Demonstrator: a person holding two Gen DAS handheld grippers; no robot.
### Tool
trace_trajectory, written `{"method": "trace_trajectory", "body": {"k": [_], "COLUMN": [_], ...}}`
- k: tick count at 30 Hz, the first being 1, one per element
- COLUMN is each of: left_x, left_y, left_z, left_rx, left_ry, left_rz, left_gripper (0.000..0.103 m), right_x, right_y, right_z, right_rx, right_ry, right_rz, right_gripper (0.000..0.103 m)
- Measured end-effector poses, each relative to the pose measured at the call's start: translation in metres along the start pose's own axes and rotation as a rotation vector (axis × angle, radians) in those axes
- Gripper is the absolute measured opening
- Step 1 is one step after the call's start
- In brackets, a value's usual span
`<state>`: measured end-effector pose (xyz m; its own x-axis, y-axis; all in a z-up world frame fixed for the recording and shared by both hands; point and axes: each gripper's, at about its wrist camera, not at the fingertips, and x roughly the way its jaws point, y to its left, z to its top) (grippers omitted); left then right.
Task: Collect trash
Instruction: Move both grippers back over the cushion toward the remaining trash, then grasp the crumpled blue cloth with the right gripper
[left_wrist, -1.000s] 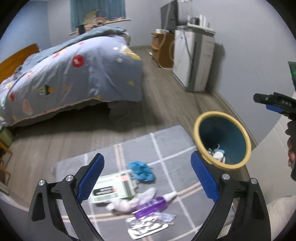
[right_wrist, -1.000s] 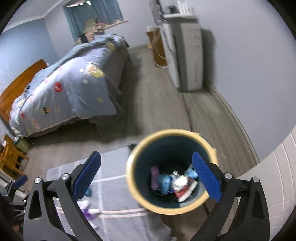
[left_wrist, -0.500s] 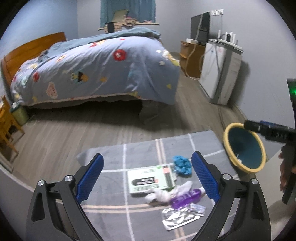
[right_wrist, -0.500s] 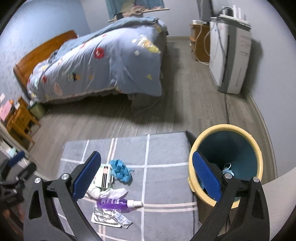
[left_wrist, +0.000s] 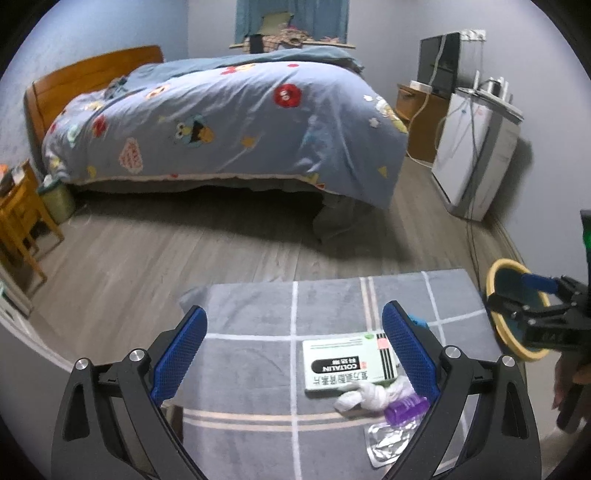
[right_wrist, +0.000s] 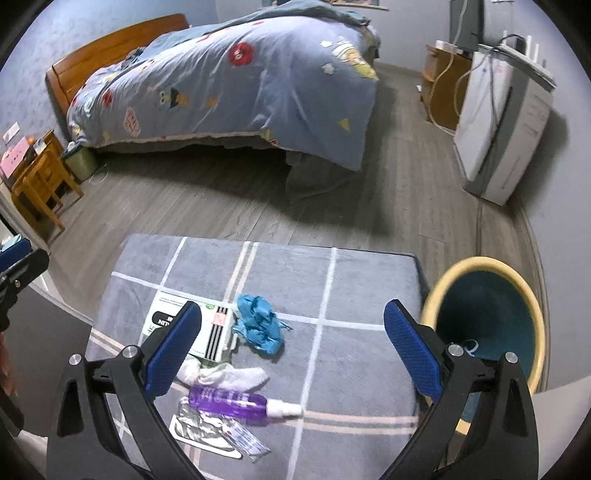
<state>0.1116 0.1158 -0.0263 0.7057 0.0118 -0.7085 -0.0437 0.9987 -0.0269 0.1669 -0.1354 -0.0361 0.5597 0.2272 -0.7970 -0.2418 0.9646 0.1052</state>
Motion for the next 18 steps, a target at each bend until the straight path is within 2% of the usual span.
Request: {"method": "trace_trajectory", "body": {"k": [6, 11, 18], "left_x": [0.016, 0.039, 0.06], "left_y": [0.017, 0.023, 0.027], "left_z": [-0.003, -0.01, -0.015], "left_rx": [-0.044, -0.061, -0.119], "left_ry": [0.044, 0.117, 0.172], "left_rz": [0.013, 0.018, 0.01], "left_gripper": [0.095, 0.095, 0.095], "right_x": [0.027, 0.056, 0.086], "right_y": [0.014, 0.018, 0.014], "right_z": [0.009, -0.004, -0.021], "right_rx": [-0.014, -0.031, -0.053], "right_ry": [0.029, 0.103, 0.195], "right_rz": [0.03, 0.031, 0.032], "right_gripper": [0.097, 0.097, 0.097]}}
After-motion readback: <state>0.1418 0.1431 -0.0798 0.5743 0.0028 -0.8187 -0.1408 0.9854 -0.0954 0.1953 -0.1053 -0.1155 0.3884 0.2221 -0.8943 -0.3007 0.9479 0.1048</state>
